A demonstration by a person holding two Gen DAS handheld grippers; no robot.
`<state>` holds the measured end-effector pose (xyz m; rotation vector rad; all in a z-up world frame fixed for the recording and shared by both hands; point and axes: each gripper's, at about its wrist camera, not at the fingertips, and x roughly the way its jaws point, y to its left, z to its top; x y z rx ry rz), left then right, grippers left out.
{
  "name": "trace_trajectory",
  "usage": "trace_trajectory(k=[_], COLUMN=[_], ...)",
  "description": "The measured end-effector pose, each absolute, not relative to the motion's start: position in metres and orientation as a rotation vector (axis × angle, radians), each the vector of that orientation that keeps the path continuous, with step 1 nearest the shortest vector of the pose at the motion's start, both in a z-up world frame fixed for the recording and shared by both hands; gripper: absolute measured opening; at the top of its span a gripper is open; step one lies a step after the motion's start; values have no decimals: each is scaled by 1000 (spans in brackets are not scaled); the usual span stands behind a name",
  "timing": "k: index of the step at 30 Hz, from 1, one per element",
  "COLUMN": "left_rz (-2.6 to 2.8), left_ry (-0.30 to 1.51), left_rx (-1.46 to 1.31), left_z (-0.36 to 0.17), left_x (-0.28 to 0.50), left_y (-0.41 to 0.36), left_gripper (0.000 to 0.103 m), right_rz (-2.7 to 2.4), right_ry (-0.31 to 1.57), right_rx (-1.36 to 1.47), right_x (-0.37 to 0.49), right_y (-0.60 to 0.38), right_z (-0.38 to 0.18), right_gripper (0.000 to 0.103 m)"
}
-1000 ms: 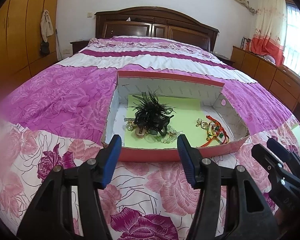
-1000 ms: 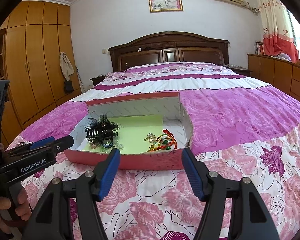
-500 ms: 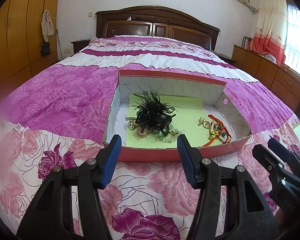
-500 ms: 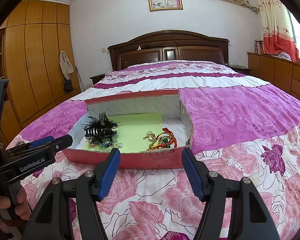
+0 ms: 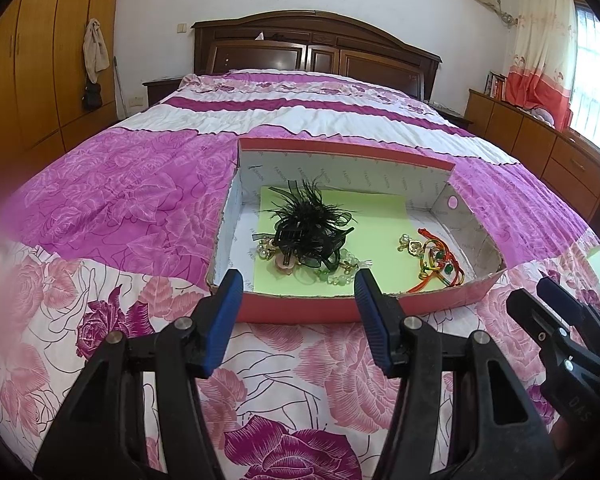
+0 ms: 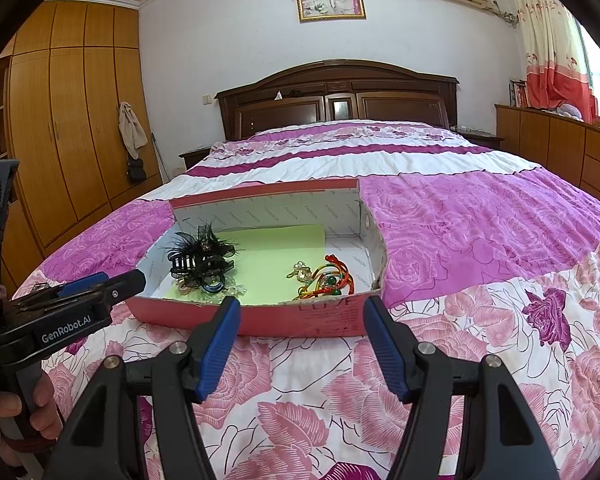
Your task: Organize jewelry
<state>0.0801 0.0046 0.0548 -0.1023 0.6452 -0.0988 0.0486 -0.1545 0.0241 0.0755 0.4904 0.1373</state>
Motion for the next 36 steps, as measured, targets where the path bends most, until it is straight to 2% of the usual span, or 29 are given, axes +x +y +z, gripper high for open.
trace_trajectory(k=[36], left_rz=[-101], left_ry=[651], left_rx=[-95], left_z=[51], left_x=[82], left_y=[4], left_gripper=[50], right_rz=[136], right_ry=[494], right_rx=[77], right_x=[49], right_y=[-155], right_z=[24], right_gripper=[66])
